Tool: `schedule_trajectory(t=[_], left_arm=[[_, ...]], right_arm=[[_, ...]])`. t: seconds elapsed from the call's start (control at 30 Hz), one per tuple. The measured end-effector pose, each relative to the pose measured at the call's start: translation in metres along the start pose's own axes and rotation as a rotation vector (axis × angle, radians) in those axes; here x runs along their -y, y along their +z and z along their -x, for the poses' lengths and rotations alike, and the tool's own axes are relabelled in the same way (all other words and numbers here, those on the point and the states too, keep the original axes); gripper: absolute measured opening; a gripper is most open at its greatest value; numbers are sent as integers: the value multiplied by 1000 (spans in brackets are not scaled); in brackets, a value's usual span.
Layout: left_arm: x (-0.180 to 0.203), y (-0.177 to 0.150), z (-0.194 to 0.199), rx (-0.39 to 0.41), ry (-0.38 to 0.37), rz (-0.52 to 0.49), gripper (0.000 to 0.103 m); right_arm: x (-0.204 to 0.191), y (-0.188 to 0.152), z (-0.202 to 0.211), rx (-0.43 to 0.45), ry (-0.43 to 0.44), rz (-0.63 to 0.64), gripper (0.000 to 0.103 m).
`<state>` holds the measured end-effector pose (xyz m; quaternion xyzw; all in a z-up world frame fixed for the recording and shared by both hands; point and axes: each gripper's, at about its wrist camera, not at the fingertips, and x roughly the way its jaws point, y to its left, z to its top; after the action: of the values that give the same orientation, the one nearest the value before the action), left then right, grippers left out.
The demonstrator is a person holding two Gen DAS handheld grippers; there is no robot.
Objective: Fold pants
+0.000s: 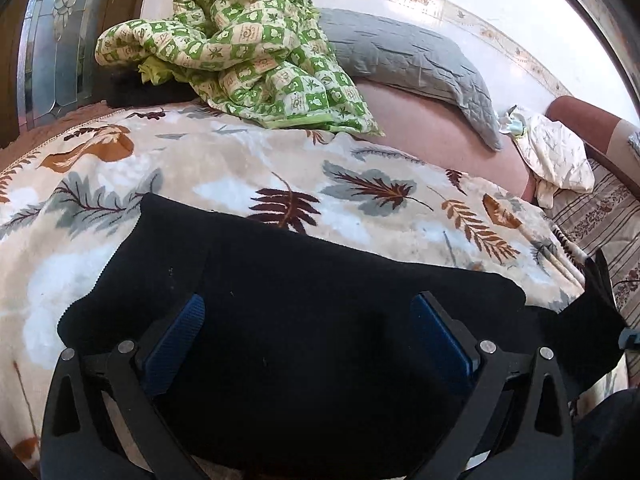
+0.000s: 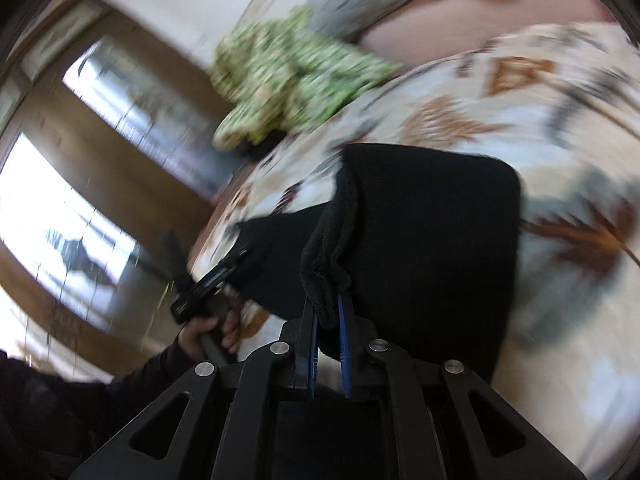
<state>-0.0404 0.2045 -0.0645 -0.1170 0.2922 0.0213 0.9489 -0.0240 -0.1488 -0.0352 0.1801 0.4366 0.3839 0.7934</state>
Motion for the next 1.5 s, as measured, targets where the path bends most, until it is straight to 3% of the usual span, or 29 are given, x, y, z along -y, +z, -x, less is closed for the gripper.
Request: schedule_trajectory(t=[0.1,0.27,0.43,0.6,0.77,0.83,0.9,1.03,1.1,1.2,1.3,1.33,1.37,1.4,1.43,1.47,1.5], left_arm=[[-1,-1,0,4,-5,2,103],[-1,-1,0,10,-12,6,103],[-1,-1,0,9,-9,3,103],[-1,-1,0,8,-10,4,103],[-1,-1,0,8,-10,4,103],[-1,-1,0,8,-11,4,103],[0,-1,0,8,-10,3,103],[0,0,0,1,-7,7,103],[6,6,6,-11,5,3,103],[27,19,27,43,-117,5,103],[79,31,33,9,-338,-105,103],[99,33,29,-17,-400,-152,103],[118,33,24,-43,-443,-193,103],[138,32,18,-71,-484,-243,103],[149,31,14,-82,-513,-272,97],[159,29,9,-93,-524,-294,78],[167,26,-1,-121,-487,-320,62]], right_arm=[[-23,20,-28,-94,23,93,8],[-47,38,-72,-244,-27,200,8],[-53,46,-92,-311,-57,253,8],[-69,43,-115,-402,-68,348,8],[-77,29,-145,-508,-176,480,12],[-82,25,-142,-497,-165,527,21],[-85,24,-129,-470,-101,528,31],[-78,28,-66,-287,-20,464,42],[-61,24,-31,-205,-45,425,51],[-25,10,12,-91,-183,366,51],[6,-8,40,63,-273,289,48],[11,-8,41,63,-337,264,43],[9,-7,39,55,-388,288,32],[4,-8,37,62,-410,334,28],[1,-8,35,61,-418,363,25],[0,-7,30,48,-432,376,14],[1,-6,26,30,-429,379,7]])
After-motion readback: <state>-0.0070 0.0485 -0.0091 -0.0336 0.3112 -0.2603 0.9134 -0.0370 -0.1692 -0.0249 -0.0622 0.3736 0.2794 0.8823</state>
